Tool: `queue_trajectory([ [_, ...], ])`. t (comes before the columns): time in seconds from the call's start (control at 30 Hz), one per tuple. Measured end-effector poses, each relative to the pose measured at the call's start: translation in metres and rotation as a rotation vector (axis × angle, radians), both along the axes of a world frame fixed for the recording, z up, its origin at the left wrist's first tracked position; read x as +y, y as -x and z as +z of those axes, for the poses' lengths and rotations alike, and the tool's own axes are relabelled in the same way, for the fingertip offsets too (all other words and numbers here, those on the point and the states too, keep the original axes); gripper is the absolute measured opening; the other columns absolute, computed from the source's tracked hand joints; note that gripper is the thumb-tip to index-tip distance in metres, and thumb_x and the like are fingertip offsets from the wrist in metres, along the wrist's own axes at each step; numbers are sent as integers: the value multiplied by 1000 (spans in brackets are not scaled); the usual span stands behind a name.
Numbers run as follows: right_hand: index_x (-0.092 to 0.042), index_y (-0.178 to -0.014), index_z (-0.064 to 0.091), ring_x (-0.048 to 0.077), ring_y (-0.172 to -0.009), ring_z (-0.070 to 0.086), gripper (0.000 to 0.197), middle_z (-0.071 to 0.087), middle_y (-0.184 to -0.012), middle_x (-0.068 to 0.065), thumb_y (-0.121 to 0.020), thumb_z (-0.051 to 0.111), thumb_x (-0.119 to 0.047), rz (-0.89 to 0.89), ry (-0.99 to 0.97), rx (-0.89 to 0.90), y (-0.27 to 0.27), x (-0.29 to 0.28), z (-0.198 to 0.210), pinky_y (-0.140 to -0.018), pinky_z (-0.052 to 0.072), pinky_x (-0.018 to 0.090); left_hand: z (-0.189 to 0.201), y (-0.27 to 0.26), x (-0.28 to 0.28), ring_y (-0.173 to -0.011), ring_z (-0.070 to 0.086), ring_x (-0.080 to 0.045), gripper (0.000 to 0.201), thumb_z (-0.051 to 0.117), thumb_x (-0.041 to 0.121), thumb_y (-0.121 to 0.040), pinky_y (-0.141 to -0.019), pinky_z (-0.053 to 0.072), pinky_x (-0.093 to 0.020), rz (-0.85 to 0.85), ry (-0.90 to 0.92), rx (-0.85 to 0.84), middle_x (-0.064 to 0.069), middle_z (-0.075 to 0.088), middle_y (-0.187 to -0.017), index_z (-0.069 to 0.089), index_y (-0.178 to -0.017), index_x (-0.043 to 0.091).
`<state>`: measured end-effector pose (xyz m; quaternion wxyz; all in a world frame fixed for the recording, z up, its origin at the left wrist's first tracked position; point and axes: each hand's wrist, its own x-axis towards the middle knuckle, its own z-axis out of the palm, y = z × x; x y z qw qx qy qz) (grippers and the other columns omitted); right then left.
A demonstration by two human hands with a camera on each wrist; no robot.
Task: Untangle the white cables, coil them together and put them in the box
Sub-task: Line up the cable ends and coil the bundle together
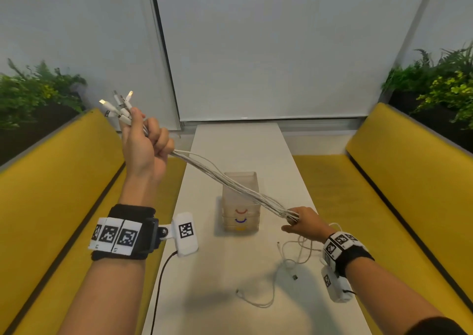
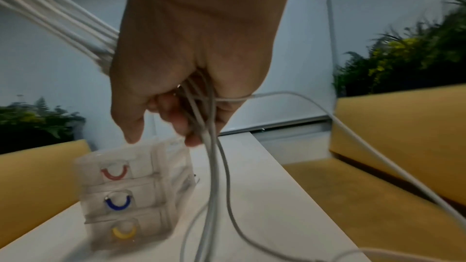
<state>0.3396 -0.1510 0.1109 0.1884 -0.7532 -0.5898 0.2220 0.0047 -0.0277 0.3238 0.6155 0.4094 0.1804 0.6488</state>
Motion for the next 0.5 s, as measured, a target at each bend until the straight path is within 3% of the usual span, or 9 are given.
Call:
queue_trajectory([
  [0.13, -20, -59, 43, 9, -50, 38, 42, 46, -54, -6, -82, 77, -26, -96, -23, 23, -3, -6, -5, -50, 29, 24, -1, 11, 14, -44, 17, -9, 36, 32, 40, -109, -40, 19, -23, 18, 12, -13, 5, 26, -54, 41, -79, 22],
  [0.27, -19, -65, 45, 10, -54, 36, 39, 45, -59, -6, -77, 79, -31, -74, -66, 35, -4, -10, -9, -52, 28, 24, -10, 15, 18, -44, 19, -9, 35, 33, 41, -109, -40, 19, -23, 18, 26, 5, 5, 27, -55, 44, -82, 22],
  [0.4, -10, -90, 57, 16, -71, 53, 36, 56, -77, -5, -74, 78, -34, -27, 3, 27, -15, -18, -19, -60, 39, 27, -14, 20, 20, -44, 19, -10, 33, 34, 40, -109, -39, 20, -23, 27, 36, 26, 4, 26, -56, 43, -84, 21],
  [0.5, -16, -96, 54, 24, -88, 64, 40, 66, -92, -2, -74, 78, -40, -14, 71, -31, -22, -22, -30, -70, 48, 35, -16, 20, 21, -44, 20, -10, 32, 33, 41, -109, -39, 20, -23, 10, 30, 41, 4, 26, -56, 43, -86, 20],
])
